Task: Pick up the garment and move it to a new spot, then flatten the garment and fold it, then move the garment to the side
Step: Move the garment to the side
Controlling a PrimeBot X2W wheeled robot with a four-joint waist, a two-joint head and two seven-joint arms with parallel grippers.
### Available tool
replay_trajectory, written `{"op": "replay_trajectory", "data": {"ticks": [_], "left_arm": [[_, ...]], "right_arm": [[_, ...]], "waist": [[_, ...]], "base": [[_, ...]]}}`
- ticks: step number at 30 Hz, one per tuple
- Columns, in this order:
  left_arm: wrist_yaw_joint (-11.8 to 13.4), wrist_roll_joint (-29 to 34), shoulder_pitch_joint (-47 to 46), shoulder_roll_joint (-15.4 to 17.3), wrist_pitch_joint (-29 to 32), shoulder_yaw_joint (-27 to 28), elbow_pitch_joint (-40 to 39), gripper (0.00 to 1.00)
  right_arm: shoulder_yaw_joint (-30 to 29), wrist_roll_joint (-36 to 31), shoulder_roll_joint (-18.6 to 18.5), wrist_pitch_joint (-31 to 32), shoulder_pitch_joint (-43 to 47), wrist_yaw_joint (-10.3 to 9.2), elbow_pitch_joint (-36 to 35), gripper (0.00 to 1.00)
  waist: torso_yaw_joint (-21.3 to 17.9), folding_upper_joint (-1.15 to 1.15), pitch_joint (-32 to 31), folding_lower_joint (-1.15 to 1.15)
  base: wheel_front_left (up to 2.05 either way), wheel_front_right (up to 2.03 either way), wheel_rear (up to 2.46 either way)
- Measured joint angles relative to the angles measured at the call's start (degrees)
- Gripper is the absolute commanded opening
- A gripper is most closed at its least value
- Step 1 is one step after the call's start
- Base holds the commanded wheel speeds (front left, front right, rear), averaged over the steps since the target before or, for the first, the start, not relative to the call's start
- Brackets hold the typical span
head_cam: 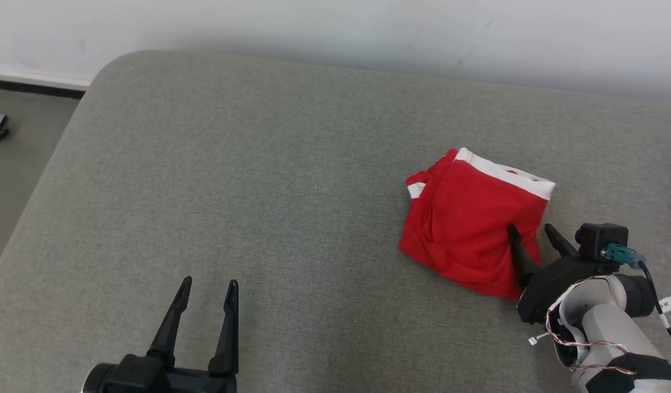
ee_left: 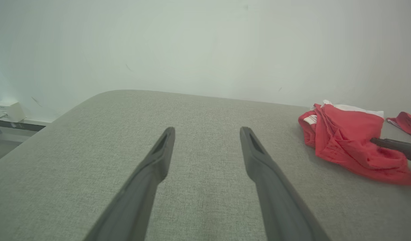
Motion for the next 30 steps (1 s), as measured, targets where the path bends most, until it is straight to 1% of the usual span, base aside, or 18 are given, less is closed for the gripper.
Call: {"op": "replay_trajectory", "data": {"ticks": [6,7,8,9,10,14,19,25,30], "left_arm": [[0.0,-0.3,-0.6,-0.1,0.0,0.2,0.4,1.0],[0.0,-0.3,-0.7,-0.1,0.0,0.2,0.5,1.0],[0.0,-0.3,-0.9,-0.1,0.0,0.3,0.6,1.0],[0.0,-0.3,-1.2,-0.1,0.0,0.2,0.7,1.0],[0.0,-0.3,-1.2,-0.1,0.0,0.2,0.7,1.0],[0.0,-0.3,-1.2,-0.1,0.0,0.6,0.7,1.0],[0.0,-0.3,-1.3,-0.1,0.0,0.0,0.8,1.0],[0.0,-0.3,-3.7,0.5,0.0,-1.2,0.3,1.0],[0.0,-0.4,-6.2,1.7,0.0,-1.9,-0.4,1.0]], "right_arm": [[0.9,0.6,0.3,0.2,-4.0,0.0,7.9,1.0],[1.1,0.8,0.5,0.3,-4.7,0.0,9.0,0.96],[1.3,1.5,0.7,0.4,-5.2,0.0,9.7,0.36],[1.6,2.1,0.9,0.2,-5.6,0.0,10.3,0.07],[2.0,2.3,0.9,0.0,-5.9,0.0,10.7,0.0],[4.8,3.2,0.7,-1.0,-7.1,0.0,11.9,0.0],[10.6,3.8,-1.5,-0.3,-9.3,0.02,11.5,0.0],[19.1,5.8,-6.9,3.7,-14.0,0.01,6.9,0.0],[24.9,8.8,-13.5,7.6,-19.0,0.01,1.2,0.0]], "waist": [[1.6,0.0,1.6,0.0],[1.8,0.0,1.7,0.0],[1.8,-0.01,1.8,-0.01],[1.8,-0.01,1.8,-0.01],[1.8,-0.01,1.8,-0.01],[1.1,-0.01,1.9,-0.01],[-0.5,-0.01,2.3,-0.01],[-3.4,-0.01,4.0,-0.01],[-6.1,0.0,6.8,0.0]], "base": [[0.0,0.0,0.0],[0.0,0.0,0.0],[0.0,0.0,0.0],[0.0,0.0,0.0],[0.0,0.0,0.0],[0.0,0.0,0.0],[0.0,0.0,0.0],[0.0,0.0,0.0],[0.0,0.0,0.0]]}}
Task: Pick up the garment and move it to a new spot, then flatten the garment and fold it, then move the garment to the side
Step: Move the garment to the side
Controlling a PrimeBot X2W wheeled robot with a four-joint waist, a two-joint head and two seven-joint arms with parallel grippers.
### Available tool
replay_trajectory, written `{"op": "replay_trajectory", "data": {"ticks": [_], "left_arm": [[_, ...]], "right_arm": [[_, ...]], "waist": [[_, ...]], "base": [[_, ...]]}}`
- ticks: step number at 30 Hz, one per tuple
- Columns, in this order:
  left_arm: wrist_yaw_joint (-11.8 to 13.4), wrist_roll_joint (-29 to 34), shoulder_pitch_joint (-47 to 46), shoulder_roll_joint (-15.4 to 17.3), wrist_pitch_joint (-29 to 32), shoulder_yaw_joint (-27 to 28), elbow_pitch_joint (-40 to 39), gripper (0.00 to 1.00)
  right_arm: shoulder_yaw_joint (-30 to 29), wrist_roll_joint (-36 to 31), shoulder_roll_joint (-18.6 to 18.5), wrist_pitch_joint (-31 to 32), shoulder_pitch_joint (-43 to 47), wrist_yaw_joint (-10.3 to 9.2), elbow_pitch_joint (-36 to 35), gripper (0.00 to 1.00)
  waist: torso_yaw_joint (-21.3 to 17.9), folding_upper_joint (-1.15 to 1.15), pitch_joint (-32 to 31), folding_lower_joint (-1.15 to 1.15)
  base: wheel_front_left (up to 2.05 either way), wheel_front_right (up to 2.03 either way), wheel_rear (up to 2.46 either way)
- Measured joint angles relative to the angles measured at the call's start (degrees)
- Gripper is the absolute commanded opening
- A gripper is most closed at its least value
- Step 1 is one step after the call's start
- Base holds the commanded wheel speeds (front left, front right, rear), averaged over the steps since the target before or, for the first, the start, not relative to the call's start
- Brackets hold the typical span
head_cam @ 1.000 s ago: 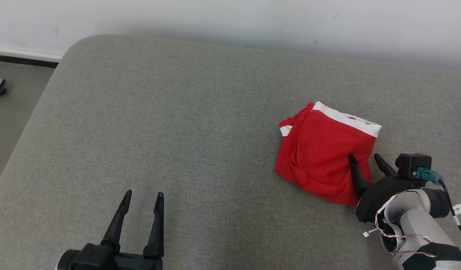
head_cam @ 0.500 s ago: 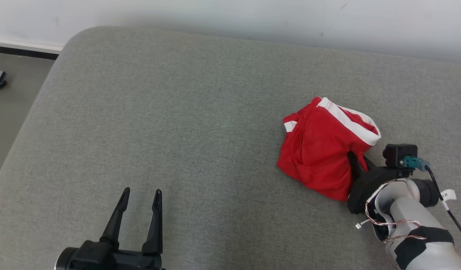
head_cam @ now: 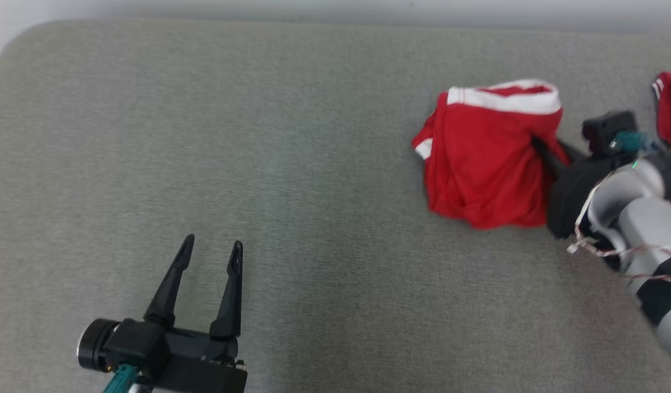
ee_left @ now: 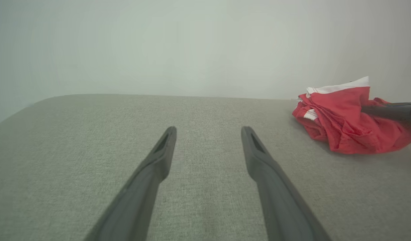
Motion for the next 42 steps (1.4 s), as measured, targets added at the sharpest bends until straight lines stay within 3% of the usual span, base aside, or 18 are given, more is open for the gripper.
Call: {"op": "replay_trajectory", "data": {"ticks": [8,17,33,42], "left_arm": [[0.0,0.0,-3.3,2.5,0.0,-0.4,-2.1,1.0],[0.0,1.1,-3.5,5.3,0.0,1.2,-6.0,1.0],[0.0,2.3,-3.7,8.2,0.0,0.9,-12.2,1.0],[0.0,2.3,-4.0,8.1,-0.1,0.6,-13.2,1.0]], "right_arm": [[4.8,4.2,-9.4,3.8,-7.5,0.0,-6.7,0.0],[5.1,6.5,-17.2,6.6,-12.5,0.0,-11.0,0.0],[4.1,3.4,-26.9,10.7,-19.0,0.0,-6.9,0.0],[5.7,-0.4,-28.0,11.0,-23.2,0.0,-3.6,0.0]], "waist": [[-4.8,0.0,5.8,0.01],[-11.4,0.0,11.0,0.0],[-17.1,-0.01,18.7,0.0],[-16.7,-0.01,20.7,-0.01]], "base": [[0.0,0.0,0.0],[0.0,0.0,0.0],[0.0,0.0,0.0],[0.0,0.0,0.0]]}}
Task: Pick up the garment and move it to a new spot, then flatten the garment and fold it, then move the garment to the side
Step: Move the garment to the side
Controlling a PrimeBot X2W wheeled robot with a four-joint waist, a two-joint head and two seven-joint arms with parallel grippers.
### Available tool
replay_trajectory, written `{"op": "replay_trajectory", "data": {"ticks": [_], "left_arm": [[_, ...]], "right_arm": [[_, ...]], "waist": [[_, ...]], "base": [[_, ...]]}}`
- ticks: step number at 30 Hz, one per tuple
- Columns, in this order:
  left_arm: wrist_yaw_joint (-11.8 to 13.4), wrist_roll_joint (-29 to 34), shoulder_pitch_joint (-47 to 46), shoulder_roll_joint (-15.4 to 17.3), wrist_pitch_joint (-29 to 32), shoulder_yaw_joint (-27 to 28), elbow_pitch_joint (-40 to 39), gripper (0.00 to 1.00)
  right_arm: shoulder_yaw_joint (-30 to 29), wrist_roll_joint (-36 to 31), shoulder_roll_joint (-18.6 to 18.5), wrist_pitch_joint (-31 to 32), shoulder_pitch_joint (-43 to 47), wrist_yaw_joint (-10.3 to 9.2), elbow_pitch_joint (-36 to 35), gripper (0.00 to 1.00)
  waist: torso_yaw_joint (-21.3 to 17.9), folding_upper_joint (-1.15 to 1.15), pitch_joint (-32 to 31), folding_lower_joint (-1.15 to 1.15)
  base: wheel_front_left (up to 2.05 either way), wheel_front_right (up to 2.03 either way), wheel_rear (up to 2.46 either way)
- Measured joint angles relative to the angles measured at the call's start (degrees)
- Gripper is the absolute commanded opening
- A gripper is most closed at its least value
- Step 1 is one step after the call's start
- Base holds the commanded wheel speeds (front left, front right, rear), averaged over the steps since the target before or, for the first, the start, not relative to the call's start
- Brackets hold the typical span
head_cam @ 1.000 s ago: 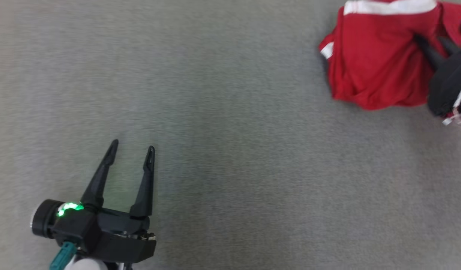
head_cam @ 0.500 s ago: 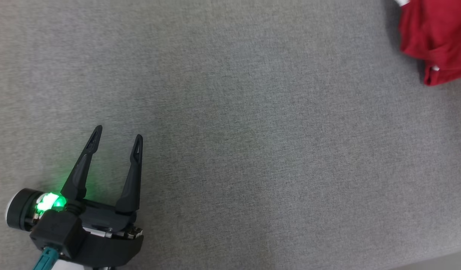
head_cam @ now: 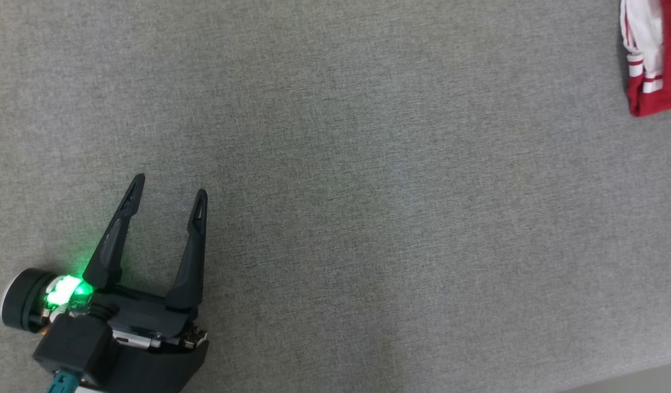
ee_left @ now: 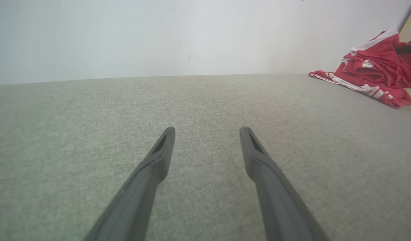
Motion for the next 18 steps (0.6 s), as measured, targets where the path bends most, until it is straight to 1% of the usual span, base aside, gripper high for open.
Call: {"op": "replay_trajectory", "data": {"ticks": [1,2,3,4,7,10,13,18], "left_arm": [[0.0,0.0,-0.3,-0.1,0.0,-0.1,0.0,1.0],[0.0,0.0,-0.4,-0.1,0.0,-0.1,0.0,1.0],[0.0,0.0,-0.4,-0.2,0.0,0.0,0.0,1.0],[0.0,0.0,-0.4,-0.3,0.0,0.1,0.1,1.0],[0.0,0.0,-0.5,-0.6,0.0,0.4,0.3,1.0],[0.0,0.0,-0.5,-1.0,0.0,0.8,0.7,1.0],[0.0,-0.3,-0.3,-1.6,0.0,1.2,1.5,1.0],[0.0,-0.4,0.9,-2.9,0.1,2.5,2.6,1.0]], "right_arm": [[0.4,-1.9,-0.1,-0.4,-1.0,0.0,0.9,0.19],[0.3,-2.2,0.0,-0.4,-1.4,0.0,1.6,0.4],[0.4,-3.0,0.1,-0.6,-1.6,0.0,2.2,0.67],[0.3,-3.5,0.3,-0.8,-1.9,0.0,2.8,1.0],[0.5,-6.8,0.4,-1.8,-3.1,0.0,4.1,1.0],[-0.7,-8.0,0.9,-3.6,-4.1,0.0,4.8,1.0],[-3.9,-7.6,3.3,-6.6,-4.5,0.0,5.8,1.0],[-7.2,-7.5,7.9,-12.6,-3.4,0.0,5.7,1.0]], "waist": [[0.3,0.0,0.4,0.0],[0.5,0.0,0.5,0.0],[0.6,0.0,0.6,0.0],[0.8,0.0,0.6,0.0],[1.2,0.0,0.4,0.0],[1.4,0.0,-0.2,0.0],[1.6,0.0,-1.3,0.0],[2.1,0.0,-4.4,0.0]], "base": [[0.0,0.0,0.0],[0.0,0.0,0.0],[0.0,0.0,0.0],[0.0,0.0,0.0],[0.0,0.0,0.0],[0.0,0.0,0.0],[0.0,0.0,0.0],[0.0,0.0,0.0]]}}
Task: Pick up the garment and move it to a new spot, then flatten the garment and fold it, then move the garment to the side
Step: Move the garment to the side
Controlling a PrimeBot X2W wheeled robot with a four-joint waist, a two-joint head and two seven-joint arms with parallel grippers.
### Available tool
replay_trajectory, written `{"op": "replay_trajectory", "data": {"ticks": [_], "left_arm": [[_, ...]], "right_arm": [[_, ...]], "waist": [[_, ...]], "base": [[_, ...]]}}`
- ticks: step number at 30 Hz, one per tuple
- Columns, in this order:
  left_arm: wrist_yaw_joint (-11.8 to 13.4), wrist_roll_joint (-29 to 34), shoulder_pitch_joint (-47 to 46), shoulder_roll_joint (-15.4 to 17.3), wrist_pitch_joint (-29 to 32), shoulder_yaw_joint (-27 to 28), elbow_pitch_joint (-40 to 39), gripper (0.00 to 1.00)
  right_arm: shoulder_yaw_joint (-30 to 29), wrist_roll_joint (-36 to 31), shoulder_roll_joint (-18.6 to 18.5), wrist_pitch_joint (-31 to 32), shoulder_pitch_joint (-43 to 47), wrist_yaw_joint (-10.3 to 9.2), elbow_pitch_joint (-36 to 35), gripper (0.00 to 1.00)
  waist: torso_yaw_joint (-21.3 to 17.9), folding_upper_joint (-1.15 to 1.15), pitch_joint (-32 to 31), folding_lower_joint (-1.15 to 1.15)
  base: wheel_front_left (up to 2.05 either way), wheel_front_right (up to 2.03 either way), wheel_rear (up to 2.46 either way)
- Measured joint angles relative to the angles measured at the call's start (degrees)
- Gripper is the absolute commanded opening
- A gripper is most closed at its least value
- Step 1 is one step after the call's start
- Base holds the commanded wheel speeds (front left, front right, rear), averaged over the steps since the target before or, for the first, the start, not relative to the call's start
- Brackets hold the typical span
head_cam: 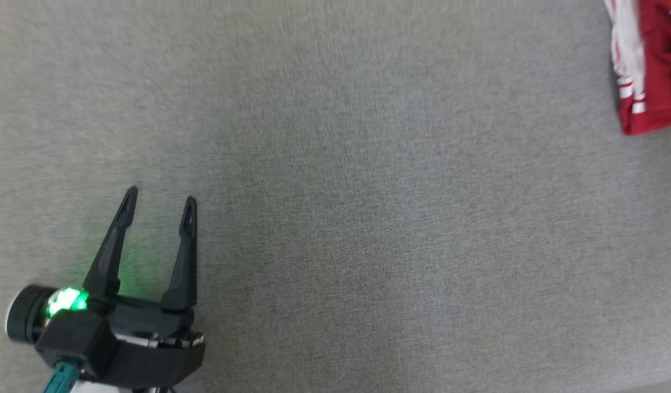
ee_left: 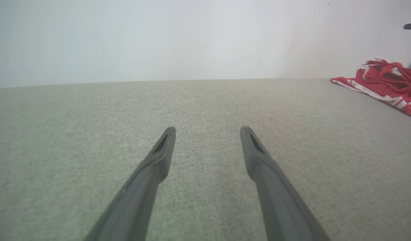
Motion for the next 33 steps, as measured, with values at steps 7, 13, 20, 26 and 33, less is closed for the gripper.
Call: {"op": "replay_trajectory", "data": {"ticks": [7,13,20,26,33], "left_arm": [[0.0,0.0,4.2,-1.8,0.0,3.3,1.7,1.0],[0.0,-0.1,8.3,-3.4,0.0,6.4,3.1,1.0],[0.0,-0.1,11.9,-4.8,0.0,8.2,4.5,1.0],[0.0,-0.1,14.0,-5.7,0.0,8.6,5.4,1.0],[0.0,-0.1,15.2,-5.9,0.0,9.3,6.3,1.0]], "right_arm": [[-1.8,1.5,5.8,-8.3,6.7,0.0,-1.8,1.0],[-4.2,3.5,9.8,-13.7,14.6,0.0,-4.4,1.0],[-9.3,4.3,13.8,-16.1,25.4,0.0,-9.8,1.0],[-15.5,4.1,16.8,-16.5,36.6,0.0,-16.0,1.0],[-26.3,2.8,21.6,-15.4,51.1,-0.01,-25.4,1.0]], "waist": [[0.9,0.0,-6.4,-0.01],[1.9,0.0,-12.9,-0.02],[3.4,-0.01,-19.9,-0.02],[5.1,-0.01,-25.0,-0.02],[7.5,-0.01,-28.9,-0.02]], "base": [[0.0,0.0,0.0],[0.0,0.0,0.0],[0.0,0.0,0.0],[0.0,0.0,0.0],[0.0,0.0,0.0]]}}
